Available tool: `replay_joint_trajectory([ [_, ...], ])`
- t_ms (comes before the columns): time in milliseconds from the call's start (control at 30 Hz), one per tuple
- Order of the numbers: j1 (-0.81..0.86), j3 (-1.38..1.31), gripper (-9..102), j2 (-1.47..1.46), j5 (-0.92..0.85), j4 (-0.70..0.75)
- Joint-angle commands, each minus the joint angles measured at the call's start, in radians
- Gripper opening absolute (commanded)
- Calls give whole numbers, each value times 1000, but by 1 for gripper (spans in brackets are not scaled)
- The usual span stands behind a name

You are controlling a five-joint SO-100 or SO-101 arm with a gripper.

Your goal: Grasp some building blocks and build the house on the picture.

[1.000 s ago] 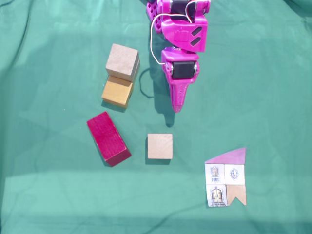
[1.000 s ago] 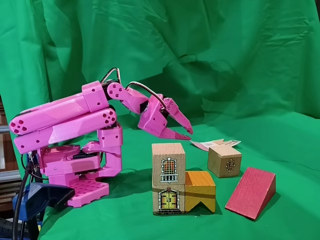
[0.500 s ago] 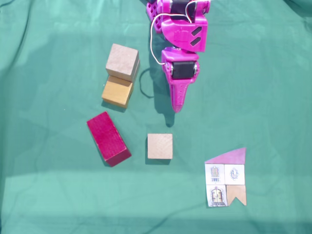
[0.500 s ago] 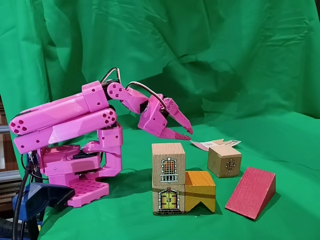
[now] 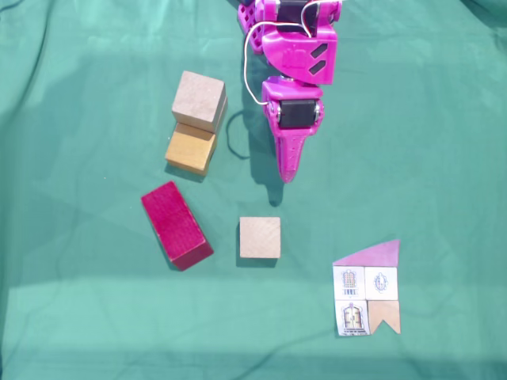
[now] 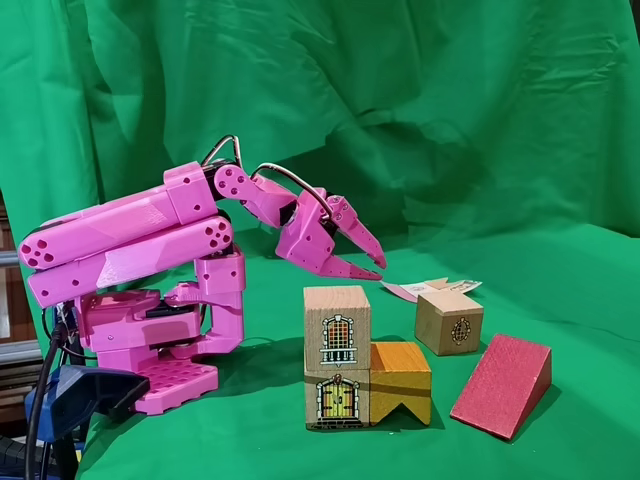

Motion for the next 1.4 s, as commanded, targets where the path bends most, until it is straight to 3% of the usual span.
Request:
replay_joint_trajectory([
  [0,-6,2,1,-3,-9,-8],
  [200,-5,-152,1,-123,-11,-11],
  [700,12,-713,2,-785,-11,-11],
  [1367,195,-1011,25,-1255,6,-12],
])
